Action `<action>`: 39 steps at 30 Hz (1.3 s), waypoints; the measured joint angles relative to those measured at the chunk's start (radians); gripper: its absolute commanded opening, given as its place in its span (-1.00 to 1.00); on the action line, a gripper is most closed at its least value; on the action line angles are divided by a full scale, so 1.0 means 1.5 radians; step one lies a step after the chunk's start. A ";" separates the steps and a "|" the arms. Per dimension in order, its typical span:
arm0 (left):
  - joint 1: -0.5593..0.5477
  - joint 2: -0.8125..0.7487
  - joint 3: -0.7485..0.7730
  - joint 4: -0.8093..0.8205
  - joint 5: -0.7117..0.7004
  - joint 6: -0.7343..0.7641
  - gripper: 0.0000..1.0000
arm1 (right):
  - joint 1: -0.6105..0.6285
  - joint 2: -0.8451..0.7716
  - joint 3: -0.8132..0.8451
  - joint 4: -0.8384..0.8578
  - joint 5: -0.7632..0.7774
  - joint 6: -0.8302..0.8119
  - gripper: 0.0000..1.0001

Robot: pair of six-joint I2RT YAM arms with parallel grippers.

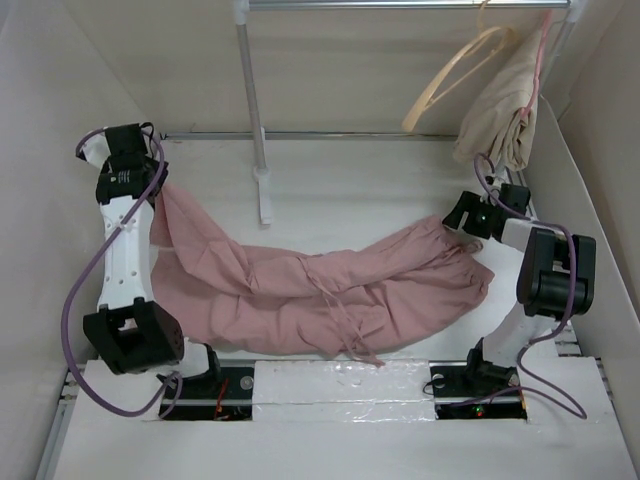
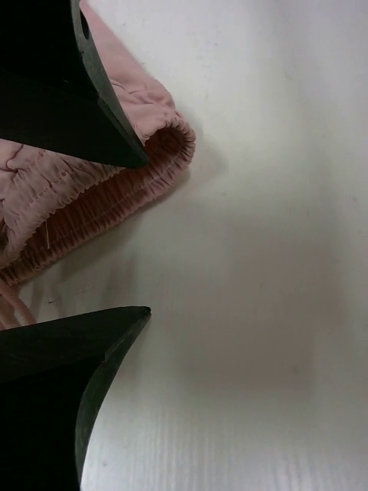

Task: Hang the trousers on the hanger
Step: Flatten out the trousers at the center of the board.

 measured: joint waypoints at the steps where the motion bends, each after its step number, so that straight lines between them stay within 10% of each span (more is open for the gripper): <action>1: 0.000 0.008 0.001 0.008 -0.002 0.003 -1.00 | 0.000 0.001 -0.001 0.008 -0.011 -0.002 0.56; 18: 0.010 0.171 0.062 0.090 -0.001 0.048 -1.00 | 0.004 -0.004 -0.042 0.154 -0.138 0.019 0.54; 27: 0.027 0.175 0.061 0.106 0.019 0.050 -1.00 | 0.019 0.048 -0.062 0.225 -0.186 0.059 -0.93; 39: 0.026 0.110 -0.005 0.137 0.054 0.030 -1.00 | -0.011 -0.270 -0.219 0.194 -0.154 0.083 -1.00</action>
